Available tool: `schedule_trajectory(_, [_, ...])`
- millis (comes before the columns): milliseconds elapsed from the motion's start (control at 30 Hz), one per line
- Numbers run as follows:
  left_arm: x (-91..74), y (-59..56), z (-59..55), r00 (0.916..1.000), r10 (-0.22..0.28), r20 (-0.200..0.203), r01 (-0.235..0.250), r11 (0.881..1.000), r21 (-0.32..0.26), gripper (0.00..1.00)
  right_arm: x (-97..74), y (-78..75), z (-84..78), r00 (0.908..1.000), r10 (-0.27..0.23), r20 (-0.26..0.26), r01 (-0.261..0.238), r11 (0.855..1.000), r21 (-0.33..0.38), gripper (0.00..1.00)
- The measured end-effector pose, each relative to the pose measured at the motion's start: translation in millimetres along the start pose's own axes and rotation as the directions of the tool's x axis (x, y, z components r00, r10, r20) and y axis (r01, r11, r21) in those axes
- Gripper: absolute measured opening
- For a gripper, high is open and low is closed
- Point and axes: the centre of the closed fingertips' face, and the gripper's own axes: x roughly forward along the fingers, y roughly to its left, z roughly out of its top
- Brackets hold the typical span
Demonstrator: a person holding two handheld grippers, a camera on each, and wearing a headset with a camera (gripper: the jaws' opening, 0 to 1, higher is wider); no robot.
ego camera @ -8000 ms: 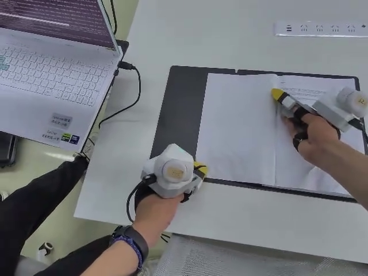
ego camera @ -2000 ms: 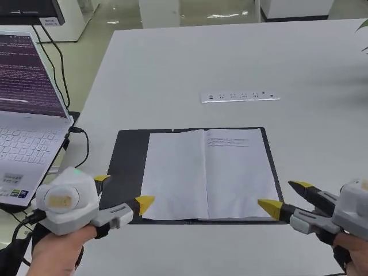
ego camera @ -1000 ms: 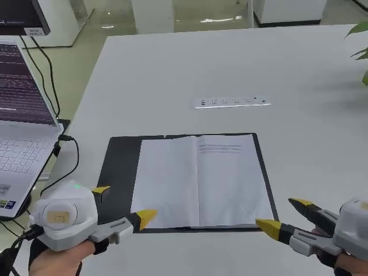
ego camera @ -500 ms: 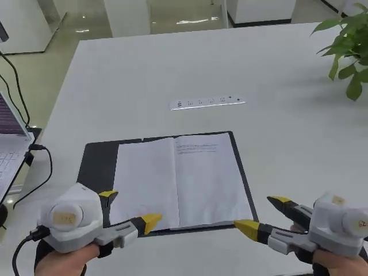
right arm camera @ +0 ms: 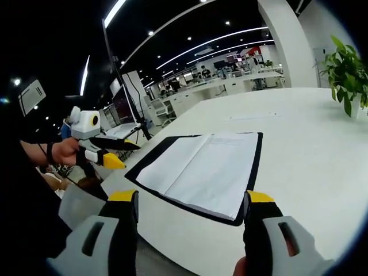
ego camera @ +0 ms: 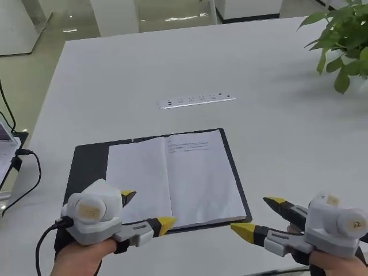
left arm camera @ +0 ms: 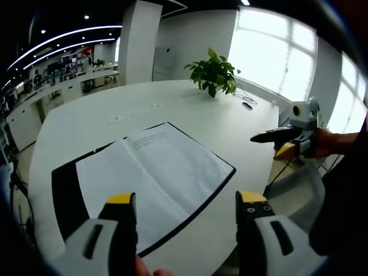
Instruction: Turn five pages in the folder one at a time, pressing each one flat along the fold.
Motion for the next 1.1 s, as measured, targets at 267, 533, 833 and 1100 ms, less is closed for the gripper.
schedule_trajectory(267, [22.6, -9.1, -1.3, 0.9978, -0.04, -0.052, 0.042, 0.998, 0.04, 0.68, -1.3, -0.8, 0.7, 0.9999, -0.007, 0.015, 0.007, 1.0, 0.021, 0.74])
schedule_trajectory(533, [58.8, -28.0, 7.1, 0.9902, -0.105, -0.092, 0.113, 0.989, 0.092, 0.68, 3.2, -1.8, 2.1, 1.0, 0.0, 0.009, 0.0, 1.0, 0.02, 0.74])
schedule_trajectory(833, [96.3, -47.7, 11.4, 0.9795, -0.158, -0.125, 0.175, 0.975, 0.138, 0.68, 4.5, -3.0, 0.1, 1.0, 0.005, -0.002, -0.005, 1.0, 0.023, 0.74])
schedule_trajectory(1100, [131.0, -52.2, 14.5, 0.9711, -0.174, -0.164, 0.2, 0.966, 0.162, 0.69, 5.4, -2.8, -4.8, 0.9998, 0.009, -0.015, -0.009, 1.0, 0.026, 0.74])
